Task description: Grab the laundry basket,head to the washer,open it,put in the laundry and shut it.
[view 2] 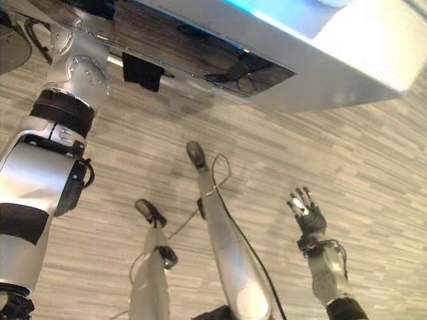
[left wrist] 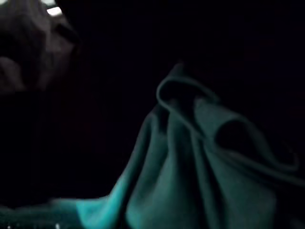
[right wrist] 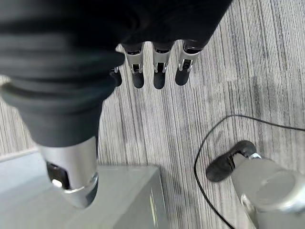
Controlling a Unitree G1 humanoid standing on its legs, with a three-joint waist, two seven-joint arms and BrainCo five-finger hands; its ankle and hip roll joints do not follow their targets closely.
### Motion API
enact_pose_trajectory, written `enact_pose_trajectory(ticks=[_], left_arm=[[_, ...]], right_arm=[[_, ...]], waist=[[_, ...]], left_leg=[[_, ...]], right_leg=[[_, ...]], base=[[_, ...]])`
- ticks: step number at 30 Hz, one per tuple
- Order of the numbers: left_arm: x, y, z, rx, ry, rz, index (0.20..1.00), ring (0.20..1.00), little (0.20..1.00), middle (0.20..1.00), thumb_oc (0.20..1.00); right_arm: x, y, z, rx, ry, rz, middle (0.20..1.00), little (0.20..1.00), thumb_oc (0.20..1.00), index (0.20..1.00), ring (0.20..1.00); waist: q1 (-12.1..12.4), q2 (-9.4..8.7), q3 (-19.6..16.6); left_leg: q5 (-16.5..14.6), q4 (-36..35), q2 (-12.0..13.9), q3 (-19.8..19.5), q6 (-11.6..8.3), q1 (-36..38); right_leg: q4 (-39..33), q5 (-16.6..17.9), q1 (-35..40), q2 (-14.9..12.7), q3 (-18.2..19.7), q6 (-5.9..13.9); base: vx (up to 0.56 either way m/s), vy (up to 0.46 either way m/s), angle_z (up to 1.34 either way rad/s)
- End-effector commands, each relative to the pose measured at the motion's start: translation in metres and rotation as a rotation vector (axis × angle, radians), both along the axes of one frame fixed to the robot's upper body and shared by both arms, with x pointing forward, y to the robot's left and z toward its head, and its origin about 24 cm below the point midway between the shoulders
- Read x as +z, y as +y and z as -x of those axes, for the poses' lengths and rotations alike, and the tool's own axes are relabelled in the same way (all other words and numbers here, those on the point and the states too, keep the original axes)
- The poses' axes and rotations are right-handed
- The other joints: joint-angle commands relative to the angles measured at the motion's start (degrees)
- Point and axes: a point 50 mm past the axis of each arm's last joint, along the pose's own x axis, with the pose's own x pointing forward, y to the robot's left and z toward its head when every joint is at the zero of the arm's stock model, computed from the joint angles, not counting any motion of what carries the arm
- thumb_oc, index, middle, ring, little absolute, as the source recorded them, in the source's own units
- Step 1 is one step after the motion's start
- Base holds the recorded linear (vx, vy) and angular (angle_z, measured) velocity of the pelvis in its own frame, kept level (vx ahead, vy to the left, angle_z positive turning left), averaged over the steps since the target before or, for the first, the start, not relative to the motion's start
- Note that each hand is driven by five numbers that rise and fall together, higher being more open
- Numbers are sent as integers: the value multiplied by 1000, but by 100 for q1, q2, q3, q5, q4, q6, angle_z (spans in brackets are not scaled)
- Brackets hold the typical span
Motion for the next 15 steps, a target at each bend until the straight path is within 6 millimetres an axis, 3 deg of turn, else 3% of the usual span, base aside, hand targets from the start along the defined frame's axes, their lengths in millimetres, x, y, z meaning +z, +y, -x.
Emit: enact_pose_trajectory(ticks=[1, 3, 5, 6, 7, 8, 11, 15], left_arm=[[66, 10, 32, 121, -196, -315, 1000, 1000, 1000, 1000, 1000], [50, 21, 19, 285, -44, -557, 1000, 1000, 1000, 1000, 1000], [42, 35, 12, 619, 111, -1027, 1000, 1000, 1000, 1000, 1000], [42, 34, 12, 621, 110, -1029, 1000, 1000, 1000, 1000, 1000], [38, 32, 9, 781, 146, -1258, 1000, 1000, 1000, 1000, 1000], [38, 32, 9, 782, 145, -1258, 1000, 1000, 1000, 1000, 1000], [22, 15, -2, 865, 174, -1585, 1000, 1000, 1000, 1000, 1000], [9, 0, -7, 811, 176, -1827, 1000, 1000, 1000, 1000, 1000]], right_arm=[[-6, -43, 39, -89, 89, 83, 1000, 1000, 1000, 1000, 1000], [-9, -48, 40, -90, 114, 100, 1000, 1000, 1000, 1000, 1000], [-12, -55, 42, -84, 145, 127, 1000, 1000, 1000, 1000, 1000], [-12, -55, 42, -84, 144, 126, 1000, 1000, 1000, 1000, 1000], [-17, -57, 44, -77, 175, 133, 1000, 1000, 1000, 1000, 1000], [-17, -57, 44, -77, 175, 132, 1000, 1000, 1000, 1000, 1000], [-18, -62, 44, -78, 190, 137, 1000, 1000, 1000, 1000, 1000], [-17, -67, 44, -64, 214, 142, 1000, 1000, 1000, 1000, 1000]], waist=[[-204, 629, -391], [-129, 706, -387], [-107, 701, -376], [-102, 688, -368], [-96, 667, -358], [-95, 663, -356], [-98, 629, -321], [-101, 656, -304]], left_leg=[[-453, 35, 633, 49, -206, 1295], [-381, 35, 647, 72, -214, 1322], [-313, 35, 668, 107, -233, 1341], [-314, 35, 666, 109, -233, 1348], [-290, 35, 701, 132, -245, 1354], [-290, 35, 700, 132, -245, 1355], [-277, 35, 732, 141, -270, 1353], [-273, 35, 745, 155, -297, 1354]], right_leg=[[719, -924, -288, 181, 373, 822], [762, -912, -278, 152, 340, 801], [755, -866, -274, 156, 336, 783], [760, -869, -271, 156, 338, 783], [761, -847, -279, 163, 328, 777], [762, -848, -278, 163, 329, 777], [755, -818, -308, 182, 322, 775], [765, -792, -327, 181, 306, 786]], base=[[0, 0, 0], [-30, -13, 2], [-38, -13, -1], [-32, -7, 0], [0, 0, 0], [-35, -12, 2], [-26, -6, 11], [-7, 8, 3]])
